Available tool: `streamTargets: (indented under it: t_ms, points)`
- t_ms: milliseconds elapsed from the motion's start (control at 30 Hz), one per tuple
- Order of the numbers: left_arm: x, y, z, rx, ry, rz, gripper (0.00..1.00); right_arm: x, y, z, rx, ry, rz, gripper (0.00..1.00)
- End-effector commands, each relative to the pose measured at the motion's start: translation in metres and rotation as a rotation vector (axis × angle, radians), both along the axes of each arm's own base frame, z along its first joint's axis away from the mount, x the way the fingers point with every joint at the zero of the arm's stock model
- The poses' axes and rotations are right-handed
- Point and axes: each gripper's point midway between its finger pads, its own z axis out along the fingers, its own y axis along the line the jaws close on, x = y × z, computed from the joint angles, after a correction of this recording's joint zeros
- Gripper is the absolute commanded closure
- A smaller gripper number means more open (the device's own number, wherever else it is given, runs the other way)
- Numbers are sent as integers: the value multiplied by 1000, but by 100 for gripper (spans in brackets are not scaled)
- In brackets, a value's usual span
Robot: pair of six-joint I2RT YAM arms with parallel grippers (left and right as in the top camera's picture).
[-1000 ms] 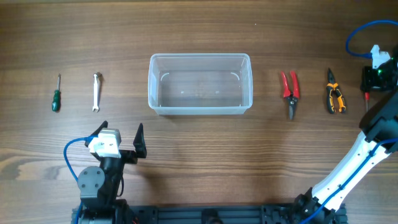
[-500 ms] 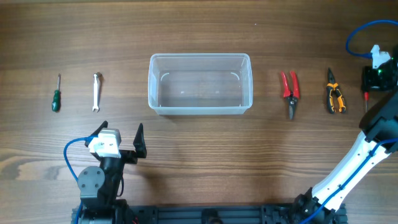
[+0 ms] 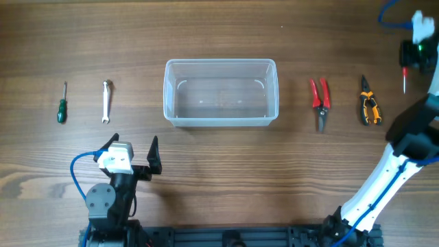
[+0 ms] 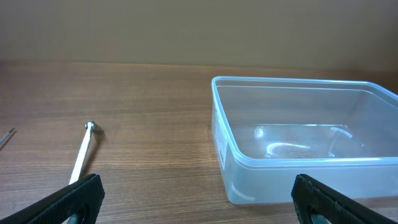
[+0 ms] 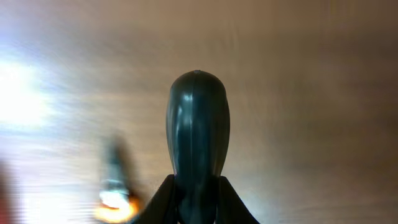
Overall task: Pack container
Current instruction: 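Carry the screwdriver left over the container and release it inside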
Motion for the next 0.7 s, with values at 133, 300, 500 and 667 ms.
streamTargets:
  t_ms: [133,300,500,667]
  points:
    - [0,-3,-2,14,-4,-18,0,21,163,183,118,-402,317,92]
    - [0,-3,-2,15,-4,-18,0,-5,264,224,146,-440,509,92]
    - [0,-3,-2,14,-4,-18,0,-47,365,208,168,-307,724,92]
    - [0,-3,-2,14,-3,-18,0,-85,443,190,159,-229,932,91]
